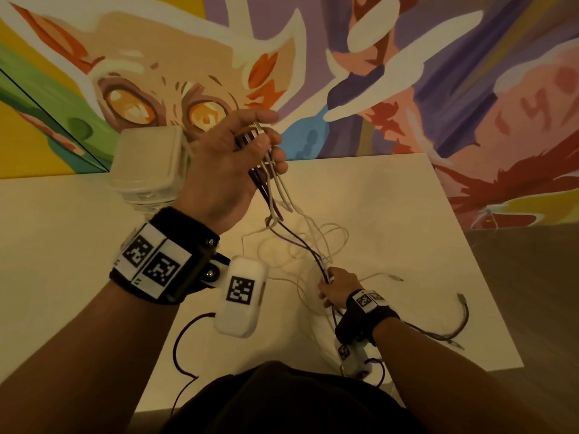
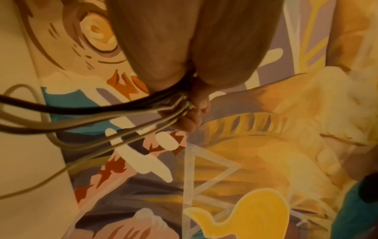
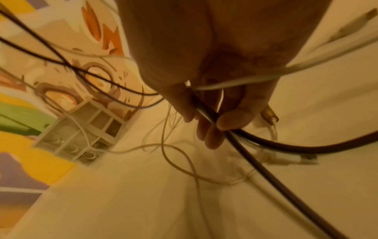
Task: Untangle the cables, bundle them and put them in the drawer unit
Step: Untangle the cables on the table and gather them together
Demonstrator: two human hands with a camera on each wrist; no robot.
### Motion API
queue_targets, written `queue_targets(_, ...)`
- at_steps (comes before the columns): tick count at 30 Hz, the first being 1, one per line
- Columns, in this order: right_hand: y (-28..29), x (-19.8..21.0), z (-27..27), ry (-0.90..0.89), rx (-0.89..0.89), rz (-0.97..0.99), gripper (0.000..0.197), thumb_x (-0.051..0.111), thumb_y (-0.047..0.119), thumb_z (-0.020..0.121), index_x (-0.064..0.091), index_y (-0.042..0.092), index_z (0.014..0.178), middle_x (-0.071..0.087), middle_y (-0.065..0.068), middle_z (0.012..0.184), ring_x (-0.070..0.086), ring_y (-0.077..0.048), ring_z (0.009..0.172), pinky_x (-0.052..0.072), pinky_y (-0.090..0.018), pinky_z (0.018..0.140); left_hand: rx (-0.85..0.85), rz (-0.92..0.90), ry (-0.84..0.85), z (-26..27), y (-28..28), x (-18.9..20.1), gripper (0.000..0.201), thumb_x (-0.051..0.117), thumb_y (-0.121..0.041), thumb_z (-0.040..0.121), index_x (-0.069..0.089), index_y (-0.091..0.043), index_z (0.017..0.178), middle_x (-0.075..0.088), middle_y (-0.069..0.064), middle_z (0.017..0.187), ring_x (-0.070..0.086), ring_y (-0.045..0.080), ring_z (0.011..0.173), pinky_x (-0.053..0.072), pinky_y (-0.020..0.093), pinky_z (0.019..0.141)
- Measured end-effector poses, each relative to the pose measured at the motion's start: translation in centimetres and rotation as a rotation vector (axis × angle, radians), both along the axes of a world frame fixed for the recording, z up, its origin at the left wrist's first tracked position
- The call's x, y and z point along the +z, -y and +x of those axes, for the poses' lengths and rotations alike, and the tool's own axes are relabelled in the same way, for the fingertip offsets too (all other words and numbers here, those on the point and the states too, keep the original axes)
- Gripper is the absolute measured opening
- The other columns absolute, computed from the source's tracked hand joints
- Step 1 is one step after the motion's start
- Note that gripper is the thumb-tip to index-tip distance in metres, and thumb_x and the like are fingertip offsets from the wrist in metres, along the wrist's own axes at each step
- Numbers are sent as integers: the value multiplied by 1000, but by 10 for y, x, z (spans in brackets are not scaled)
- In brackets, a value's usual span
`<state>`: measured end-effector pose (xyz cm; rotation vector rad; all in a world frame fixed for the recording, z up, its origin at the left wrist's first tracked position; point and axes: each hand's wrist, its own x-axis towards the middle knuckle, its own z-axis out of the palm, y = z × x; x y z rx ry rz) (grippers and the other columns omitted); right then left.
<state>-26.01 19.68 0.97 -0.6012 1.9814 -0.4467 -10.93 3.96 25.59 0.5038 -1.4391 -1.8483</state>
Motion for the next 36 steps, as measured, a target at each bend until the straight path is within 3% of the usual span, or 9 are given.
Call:
queue_targets(9,-18,-1,-11,110,-189,-103,7,56,18,92,56,13,97,72,-13,79,72,-24,61,57,-29,54,196,-41,-161,23,36,29,21,41,4,96,50,-2,114,60,7,86,58,18,76,50,33,77)
queue_targets(13,-25,4,-16,389,-387,-275,14,67,9,87,56,5,94,68,-18,76,71,-34,74,51,-33,56,204,-88,-91,29,40,18,20,41,5,96,52,-5,110,62,3,81,58,16,71,52,32,70)
queue_targets(17,-30,10,-21,583,-664,-368,17,55,23,96,54,10,85,67,-14,75,69,-43,82,51,-38,65,172,-138,26,32,37,-1,21,43,5,95,53,-6,109,56,7,87,55,18,72,50,31,68)
queue_targets(20,-31,18,-23,376,-524,-375,20,50,23,99,53,9,85,67,-16,87,69,-32,78,53,-32,65,207,-118,33,40,42,-5,22,43,4,95,56,-9,107,55,8,87,55,17,72,50,30,68)
queue_targets(23,-31,32,-41,-351,-218,-456,16,54,21,95,64,13,86,65,-6,85,61,-24,75,45,-14,63,300,-72,32,55,55,-1,23,43,4,94,58,-13,99,57,5,82,54,15,67,47,28,64)
queue_targets(26,-28,65,-67,-806,-139,-655,10,61,18,91,70,13,92,54,-6,81,56,-29,75,45,-28,74,362,-46,49,74,68,4,26,42,5,91,58,-15,89,58,3,77,53,16,65,43,26,60)
queue_targets(31,-19,137,-81,-657,-133,-794,16,57,-2,83,64,11,89,65,1,77,56,-1,68,39,-6,69,279,26,82,76,59,-2,20,47,0,94,60,-15,91,58,3,76,54,14,65,47,24,59)
queue_targets(33,-7,156,-68,-479,-144,-916,19,54,-8,79,63,7,87,67,1,85,64,2,79,46,-14,78,169,46,99,63,45,-10,16,49,-1,94,60,-11,95,56,7,79,55,14,66,50,25,61)
queue_targets(36,17,177,-42,-227,-229,-1017,3,59,0,89,60,2,88,67,-9,89,71,-16,72,53,-36,73,15,107,85,39,21,-20,16,46,4,94,58,-5,97,55,11,82,56,18,70,52,27,64)
